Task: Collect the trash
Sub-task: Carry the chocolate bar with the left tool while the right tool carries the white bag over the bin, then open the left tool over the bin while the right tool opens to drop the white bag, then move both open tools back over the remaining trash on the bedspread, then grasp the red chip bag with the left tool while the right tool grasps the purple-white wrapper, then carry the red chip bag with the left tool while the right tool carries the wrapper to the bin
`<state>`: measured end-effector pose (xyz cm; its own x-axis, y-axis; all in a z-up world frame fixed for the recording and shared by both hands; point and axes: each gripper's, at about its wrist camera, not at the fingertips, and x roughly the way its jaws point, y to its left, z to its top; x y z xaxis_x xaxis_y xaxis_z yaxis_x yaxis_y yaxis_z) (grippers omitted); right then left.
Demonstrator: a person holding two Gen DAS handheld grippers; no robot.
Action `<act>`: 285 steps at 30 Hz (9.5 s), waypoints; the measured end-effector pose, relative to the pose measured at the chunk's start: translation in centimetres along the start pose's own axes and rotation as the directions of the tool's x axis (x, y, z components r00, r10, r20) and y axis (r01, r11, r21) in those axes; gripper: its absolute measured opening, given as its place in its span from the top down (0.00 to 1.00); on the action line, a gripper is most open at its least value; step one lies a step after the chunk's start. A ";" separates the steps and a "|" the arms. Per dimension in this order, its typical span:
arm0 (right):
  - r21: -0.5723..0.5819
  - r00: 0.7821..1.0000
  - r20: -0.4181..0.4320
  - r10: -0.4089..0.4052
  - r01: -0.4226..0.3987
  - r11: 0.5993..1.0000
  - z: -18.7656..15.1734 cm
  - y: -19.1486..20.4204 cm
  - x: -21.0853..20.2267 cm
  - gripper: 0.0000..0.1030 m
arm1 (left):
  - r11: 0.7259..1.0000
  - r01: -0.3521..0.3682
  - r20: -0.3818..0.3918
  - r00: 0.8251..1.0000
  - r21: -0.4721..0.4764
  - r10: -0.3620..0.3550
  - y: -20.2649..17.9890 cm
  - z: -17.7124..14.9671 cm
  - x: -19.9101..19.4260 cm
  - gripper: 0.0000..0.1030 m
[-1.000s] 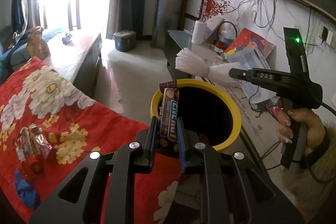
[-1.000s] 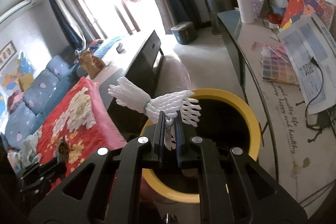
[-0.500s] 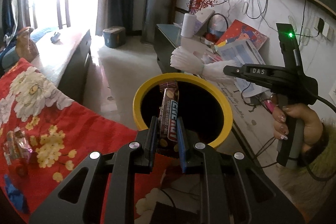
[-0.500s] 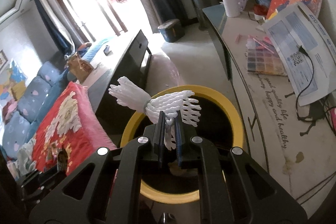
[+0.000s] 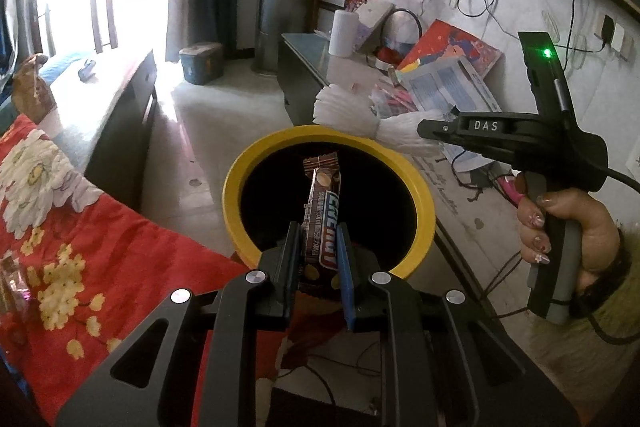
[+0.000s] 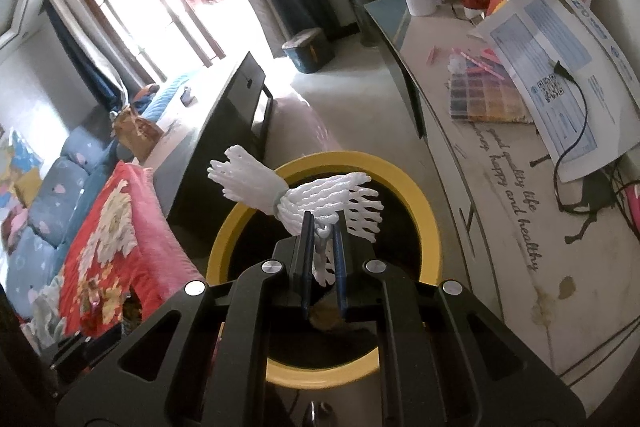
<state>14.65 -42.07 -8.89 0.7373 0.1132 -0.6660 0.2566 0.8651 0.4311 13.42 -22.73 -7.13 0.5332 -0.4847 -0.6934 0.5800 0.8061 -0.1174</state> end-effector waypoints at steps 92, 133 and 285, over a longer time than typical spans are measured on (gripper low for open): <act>-0.497 0.949 -0.132 0.285 -0.312 0.810 -9.9 21.9 -2.3 0.37 | 0.755 -0.354 0.148 0.849 -0.553 0.507 19.2 -6.0 -15.8 0.09; -0.552 0.878 -0.393 0.273 -0.463 0.694 -14.5 33.2 8.2 0.59 | 0.653 -0.231 0.011 0.939 -0.722 0.345 29.0 -11.8 -13.9 0.60; -0.070 0.983 -0.169 0.073 -0.085 0.994 -1.8 2.6 5.4 0.88 | 0.994 0.019 0.034 0.999 -0.108 -0.016 2.7 -0.3 -2.6 0.83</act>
<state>18.20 -38.32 -12.45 0.6377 0.2567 -0.7263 0.1482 0.8843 0.4427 13.40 -19.15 -5.89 0.5445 -0.5083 -0.6672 0.5205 0.8285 -0.2065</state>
